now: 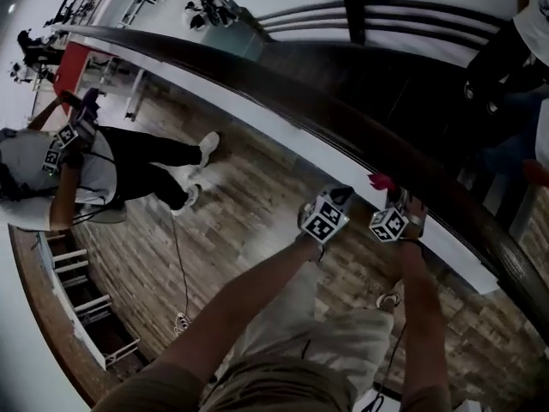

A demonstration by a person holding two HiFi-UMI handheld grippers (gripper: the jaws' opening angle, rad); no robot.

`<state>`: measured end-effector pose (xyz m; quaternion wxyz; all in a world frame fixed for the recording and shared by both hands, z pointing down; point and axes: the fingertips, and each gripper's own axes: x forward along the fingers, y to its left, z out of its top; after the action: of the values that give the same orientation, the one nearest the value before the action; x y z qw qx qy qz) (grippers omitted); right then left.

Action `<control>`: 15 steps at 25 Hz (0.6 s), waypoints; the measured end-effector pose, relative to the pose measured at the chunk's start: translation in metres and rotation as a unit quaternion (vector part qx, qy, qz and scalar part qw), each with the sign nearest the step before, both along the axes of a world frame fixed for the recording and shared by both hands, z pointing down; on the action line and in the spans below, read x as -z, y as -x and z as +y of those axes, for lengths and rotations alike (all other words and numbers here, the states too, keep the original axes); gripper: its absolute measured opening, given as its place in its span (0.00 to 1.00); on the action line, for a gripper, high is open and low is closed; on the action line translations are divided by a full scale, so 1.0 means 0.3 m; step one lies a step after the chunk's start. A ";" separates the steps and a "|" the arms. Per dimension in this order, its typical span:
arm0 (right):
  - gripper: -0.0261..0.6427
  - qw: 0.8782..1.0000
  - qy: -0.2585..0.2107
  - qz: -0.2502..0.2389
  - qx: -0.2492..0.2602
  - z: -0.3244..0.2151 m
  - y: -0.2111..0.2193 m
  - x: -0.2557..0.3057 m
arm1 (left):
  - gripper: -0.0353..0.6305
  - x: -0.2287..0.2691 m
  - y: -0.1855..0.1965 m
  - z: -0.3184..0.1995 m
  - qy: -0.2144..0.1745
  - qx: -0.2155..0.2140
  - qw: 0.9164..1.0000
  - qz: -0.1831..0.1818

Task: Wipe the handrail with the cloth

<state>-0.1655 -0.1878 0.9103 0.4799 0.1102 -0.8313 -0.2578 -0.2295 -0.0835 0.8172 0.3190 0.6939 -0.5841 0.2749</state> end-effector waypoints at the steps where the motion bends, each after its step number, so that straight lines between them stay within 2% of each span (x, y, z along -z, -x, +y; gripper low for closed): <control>1: 0.20 1.000 -0.002 0.001 -0.001 0.019 -0.028 0.029 | 0.08 0.028 -0.015 0.024 0.000 -0.005 1.000 0.004; 5: 0.20 0.999 -0.014 0.021 -0.030 0.025 -0.183 0.100 | 0.08 0.074 -0.116 0.063 0.006 -0.045 0.999 0.022; 9: 0.21 0.999 -0.003 0.016 -0.037 0.000 -0.163 0.043 | 0.08 0.053 -0.066 0.073 0.017 -0.036 0.999 0.002; 15: 0.21 0.998 -0.012 0.017 -0.052 -0.055 -0.298 0.028 | 0.08 0.034 -0.147 0.065 0.025 -0.034 0.999 -0.005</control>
<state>-0.0759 -0.2042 0.9018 0.5054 0.1546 -0.8130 -0.2442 -0.1855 -0.0640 0.8070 0.3238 0.7039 -0.5548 0.3031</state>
